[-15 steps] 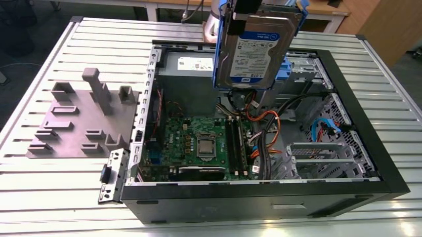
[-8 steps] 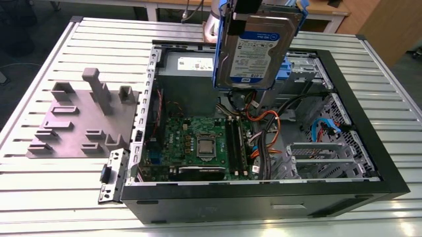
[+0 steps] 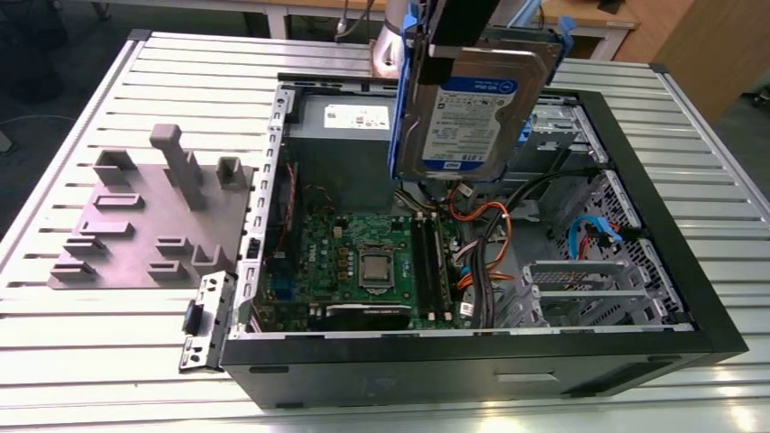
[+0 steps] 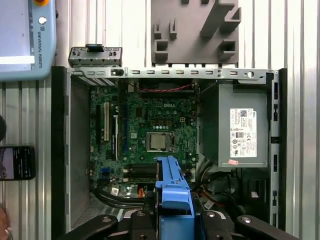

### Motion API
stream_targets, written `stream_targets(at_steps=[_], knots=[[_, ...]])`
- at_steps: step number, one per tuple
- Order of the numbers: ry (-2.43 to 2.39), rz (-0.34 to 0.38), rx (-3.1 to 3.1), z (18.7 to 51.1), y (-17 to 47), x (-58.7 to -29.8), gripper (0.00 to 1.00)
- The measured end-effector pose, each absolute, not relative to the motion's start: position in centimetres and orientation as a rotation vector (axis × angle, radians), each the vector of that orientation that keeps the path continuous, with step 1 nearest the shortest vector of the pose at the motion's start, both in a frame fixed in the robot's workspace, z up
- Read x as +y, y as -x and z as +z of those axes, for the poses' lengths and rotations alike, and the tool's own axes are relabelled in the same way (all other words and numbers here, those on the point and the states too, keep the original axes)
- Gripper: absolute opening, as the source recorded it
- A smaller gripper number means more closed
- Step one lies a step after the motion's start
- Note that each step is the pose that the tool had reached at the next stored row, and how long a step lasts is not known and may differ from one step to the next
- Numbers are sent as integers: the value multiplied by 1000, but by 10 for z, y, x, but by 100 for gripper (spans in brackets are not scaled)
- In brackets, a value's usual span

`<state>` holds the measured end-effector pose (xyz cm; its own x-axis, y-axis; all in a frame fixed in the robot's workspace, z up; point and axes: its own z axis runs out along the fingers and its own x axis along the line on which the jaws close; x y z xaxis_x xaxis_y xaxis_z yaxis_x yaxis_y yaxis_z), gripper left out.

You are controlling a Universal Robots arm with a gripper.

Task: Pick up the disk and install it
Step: 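Insert the disk into the insertion slot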

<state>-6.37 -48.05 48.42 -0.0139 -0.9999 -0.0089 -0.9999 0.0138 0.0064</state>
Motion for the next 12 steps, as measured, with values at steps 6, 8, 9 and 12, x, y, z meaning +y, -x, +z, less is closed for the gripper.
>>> stream_targets(at_steps=[6,8,9,12], knots=[[2205,17,2235,484,64,-497,37],[2205,17,2235,484,64,-501,37],[2205,17,2235,484,64,-503,37],[2205,17,2235,484,64,-505,37]])
